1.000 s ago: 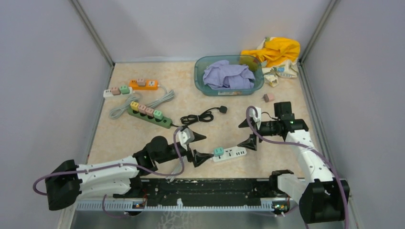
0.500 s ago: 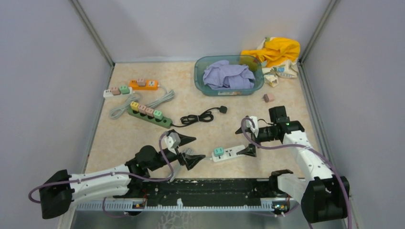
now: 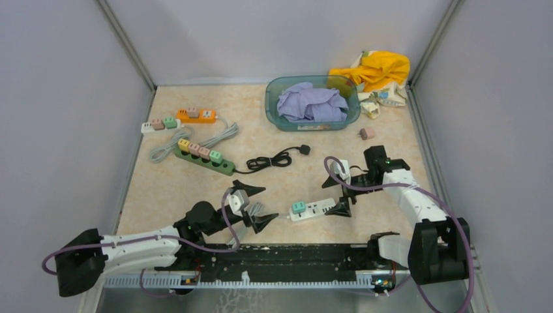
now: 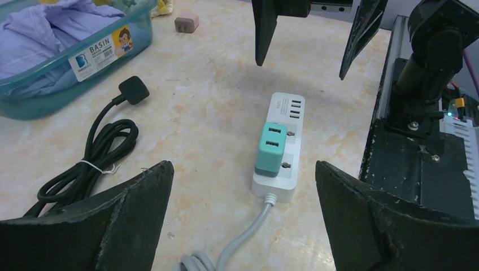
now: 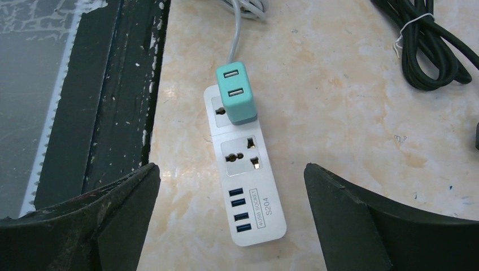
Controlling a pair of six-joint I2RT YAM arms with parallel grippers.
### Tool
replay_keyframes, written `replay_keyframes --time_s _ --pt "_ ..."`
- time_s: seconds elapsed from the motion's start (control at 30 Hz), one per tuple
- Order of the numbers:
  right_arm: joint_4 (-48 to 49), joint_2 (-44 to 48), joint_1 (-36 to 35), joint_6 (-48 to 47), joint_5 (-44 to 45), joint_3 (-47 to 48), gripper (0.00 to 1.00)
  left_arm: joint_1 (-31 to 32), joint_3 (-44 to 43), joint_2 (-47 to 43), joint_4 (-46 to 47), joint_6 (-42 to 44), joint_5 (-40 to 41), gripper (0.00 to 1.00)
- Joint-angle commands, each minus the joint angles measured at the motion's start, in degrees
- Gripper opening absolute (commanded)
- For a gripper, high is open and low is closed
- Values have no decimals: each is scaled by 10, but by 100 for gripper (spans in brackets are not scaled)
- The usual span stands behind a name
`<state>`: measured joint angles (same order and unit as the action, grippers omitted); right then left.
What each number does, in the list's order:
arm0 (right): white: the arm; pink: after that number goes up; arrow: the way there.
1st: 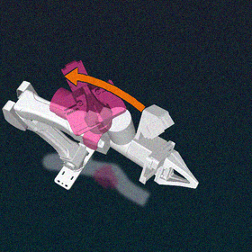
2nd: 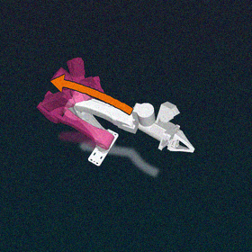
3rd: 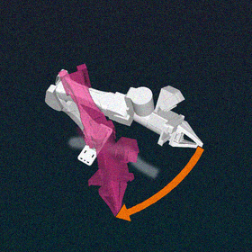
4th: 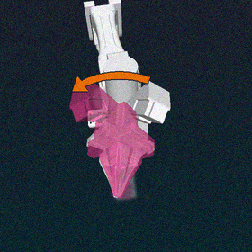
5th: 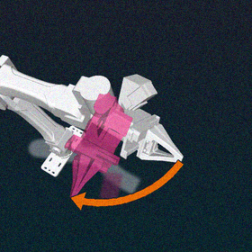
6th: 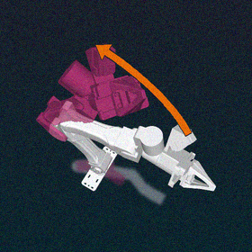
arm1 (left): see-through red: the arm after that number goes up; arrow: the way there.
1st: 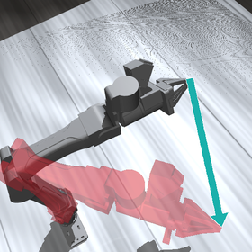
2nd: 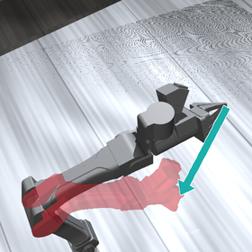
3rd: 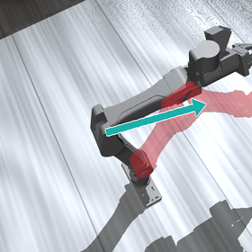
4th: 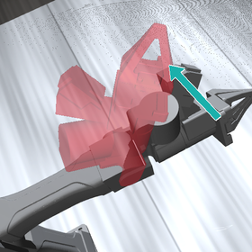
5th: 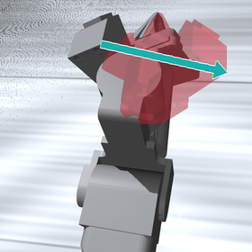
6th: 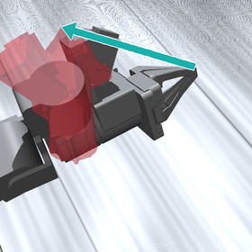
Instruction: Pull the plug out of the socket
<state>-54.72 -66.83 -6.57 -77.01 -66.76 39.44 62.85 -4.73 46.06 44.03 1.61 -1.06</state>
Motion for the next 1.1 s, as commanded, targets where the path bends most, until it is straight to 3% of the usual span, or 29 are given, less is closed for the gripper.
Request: replay_keyframes --time_s 0.0,0.2,0.4,0.63,0.8,0.9,1.07 --pt "-16 4 4 -50 -15 25 99 -2 21 22 65 7 -7 100" --pt "-16 32 -13 -64 -5 13 97 -2 49 32 124 -23 -9 100" --pt "27 62 -71 1 22 11 96 -2 32 30 83 -70 -29 100" --pt "96 85 -163 87 87 3 96 -2 59 9 118 -152 -3 100" --pt "126 87 -202 126 107 6 95 -2 38 -4 43 -183 -9 100" --pt "153 87 -224 149 122 -1 95 -2 49 -6 58 -177 -13 99" --pt "242 54 -297 224 220 -4 90 -2 82 33 168 -99 -25 95"
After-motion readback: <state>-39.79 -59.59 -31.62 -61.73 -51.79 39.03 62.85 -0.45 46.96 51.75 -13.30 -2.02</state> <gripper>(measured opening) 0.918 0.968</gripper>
